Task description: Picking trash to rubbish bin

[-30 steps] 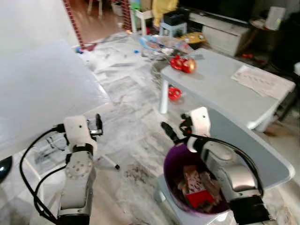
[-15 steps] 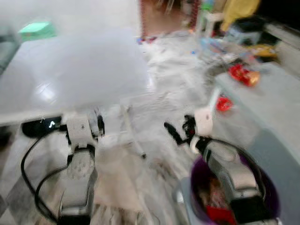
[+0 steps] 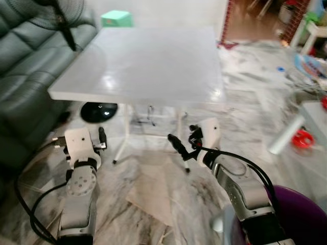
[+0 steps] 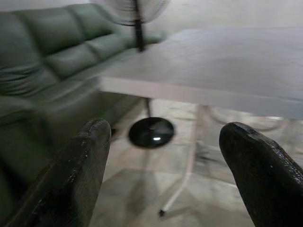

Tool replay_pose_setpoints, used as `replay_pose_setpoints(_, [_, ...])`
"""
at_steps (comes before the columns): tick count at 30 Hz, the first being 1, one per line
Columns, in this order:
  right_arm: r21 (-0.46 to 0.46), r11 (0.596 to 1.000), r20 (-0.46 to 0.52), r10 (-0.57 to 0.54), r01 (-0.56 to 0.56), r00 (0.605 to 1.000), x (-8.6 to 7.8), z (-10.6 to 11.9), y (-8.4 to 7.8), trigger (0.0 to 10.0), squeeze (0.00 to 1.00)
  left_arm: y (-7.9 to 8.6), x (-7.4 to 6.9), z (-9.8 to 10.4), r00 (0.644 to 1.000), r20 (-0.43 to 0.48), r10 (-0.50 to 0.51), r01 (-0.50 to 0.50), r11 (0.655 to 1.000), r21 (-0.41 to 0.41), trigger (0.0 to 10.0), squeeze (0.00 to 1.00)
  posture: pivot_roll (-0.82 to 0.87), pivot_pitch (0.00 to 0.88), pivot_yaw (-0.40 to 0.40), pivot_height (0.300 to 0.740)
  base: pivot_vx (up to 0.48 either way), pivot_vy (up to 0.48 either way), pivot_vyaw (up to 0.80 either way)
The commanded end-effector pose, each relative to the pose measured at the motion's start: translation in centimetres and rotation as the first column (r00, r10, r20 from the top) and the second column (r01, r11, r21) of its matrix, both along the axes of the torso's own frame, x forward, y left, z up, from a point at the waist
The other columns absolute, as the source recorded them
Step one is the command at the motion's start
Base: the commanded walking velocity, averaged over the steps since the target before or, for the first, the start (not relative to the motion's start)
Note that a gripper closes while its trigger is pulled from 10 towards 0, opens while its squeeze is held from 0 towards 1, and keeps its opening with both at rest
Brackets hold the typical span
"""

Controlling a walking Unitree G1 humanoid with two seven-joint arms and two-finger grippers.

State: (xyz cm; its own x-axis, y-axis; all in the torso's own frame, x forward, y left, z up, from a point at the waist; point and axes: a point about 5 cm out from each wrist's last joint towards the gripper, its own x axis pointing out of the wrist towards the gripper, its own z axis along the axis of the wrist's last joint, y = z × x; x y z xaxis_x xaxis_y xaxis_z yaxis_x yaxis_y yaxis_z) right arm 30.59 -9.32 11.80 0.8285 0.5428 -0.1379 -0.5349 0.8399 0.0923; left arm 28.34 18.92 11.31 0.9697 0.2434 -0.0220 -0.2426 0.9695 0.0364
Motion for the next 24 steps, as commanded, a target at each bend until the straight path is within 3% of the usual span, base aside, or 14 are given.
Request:
replay_pose_setpoints(1, [-0.006,1.000,0.005,-0.013,0.013,1.000,0.1,0.2,-0.4,10.0,0.00,0.0,-0.2,-0.3,1.000,-0.020,0.005,-0.005,1.000,-0.004,10.0,0.00,0.02,0.031,0.020,0.740,0.000,0.000,0.80])
replay_pose_setpoints(15, [-0.002,1.000,0.008,-0.024,0.024,1.000,0.2,0.3,-0.4,10.0,0.00,-0.4,-0.3,-0.6,0.999,-0.035,-0.027,0.027,1.000,0.000,10.0,0.00,0.02,0.032,0.019,0.740,0.000,0.000,0.80])
replay_pose_setpoints(18, [0.001,0.999,0.014,-0.050,0.049,0.999,0.4,0.2,-0.6,10.0,0.00,-0.5,-0.5,-1.5,0.997,-0.073,-0.037,0.036,0.999,-0.022,10.0,0.00,0.02,0.033,0.019,0.740,0.000,0.000,0.69])
replay_pose_setpoints(22, [0.002,0.993,0.028,-0.114,0.114,0.993,1.0,0.0,-1.2,10.0,0.00,-0.4,-1.5,-4.1,0.983,-0.163,-0.087,0.077,0.995,-0.068,10.0,0.00,0.03,0.030,0.018,0.740,0.000,0.000,0.00])
replay_pose_setpoints(24, [0.004,0.989,0.030,-0.146,0.146,0.989,1.5,-0.4,-1.5,10.0,0.00,-0.3,-2.3,-5.7,0.971,-0.209,-0.115,0.106,0.993,-0.053,10.0,0.00,0.03,0.029,0.019,0.740,0.000,0.000,0.00])
